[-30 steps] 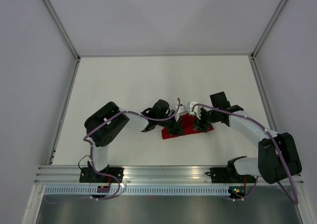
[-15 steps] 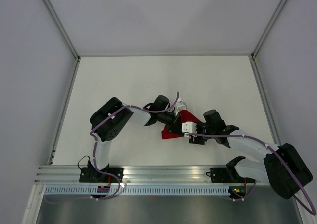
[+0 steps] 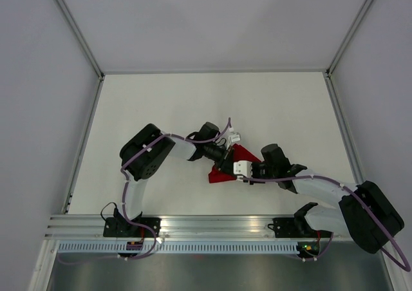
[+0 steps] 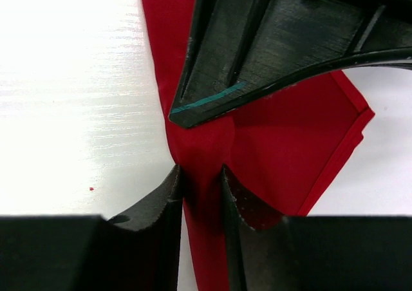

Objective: Fold the napkin, place the utensils inside, and roll it up
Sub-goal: Roll the napkin at the center of the board.

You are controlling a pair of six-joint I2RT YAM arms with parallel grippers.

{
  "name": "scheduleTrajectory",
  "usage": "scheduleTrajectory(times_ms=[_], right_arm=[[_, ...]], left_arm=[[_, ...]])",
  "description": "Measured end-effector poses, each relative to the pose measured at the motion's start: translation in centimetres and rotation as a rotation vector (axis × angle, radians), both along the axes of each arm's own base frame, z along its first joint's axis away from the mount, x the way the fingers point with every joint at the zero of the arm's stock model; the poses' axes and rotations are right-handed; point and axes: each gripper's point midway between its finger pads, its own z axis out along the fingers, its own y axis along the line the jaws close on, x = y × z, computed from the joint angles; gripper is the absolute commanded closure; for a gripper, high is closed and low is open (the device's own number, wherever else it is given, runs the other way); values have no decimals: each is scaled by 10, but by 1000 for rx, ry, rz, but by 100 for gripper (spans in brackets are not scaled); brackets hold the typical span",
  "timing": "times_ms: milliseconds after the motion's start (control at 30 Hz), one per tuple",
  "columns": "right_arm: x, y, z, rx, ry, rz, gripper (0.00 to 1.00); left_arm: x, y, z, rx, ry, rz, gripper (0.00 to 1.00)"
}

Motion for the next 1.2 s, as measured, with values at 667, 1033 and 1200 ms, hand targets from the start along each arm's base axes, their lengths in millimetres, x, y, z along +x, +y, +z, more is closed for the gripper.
scheduleTrajectory(times_ms=[667, 1033, 1200], right_arm=[[5, 21, -1, -31, 139, 87, 95], [17, 19, -1, -46, 337, 85, 97], [19, 20, -1, -35, 464, 96, 97]], left_arm=[[15, 28, 14, 85, -173, 250, 69], [41, 61, 47, 61, -419, 508, 64], [31, 67, 53, 55, -548, 563, 63]])
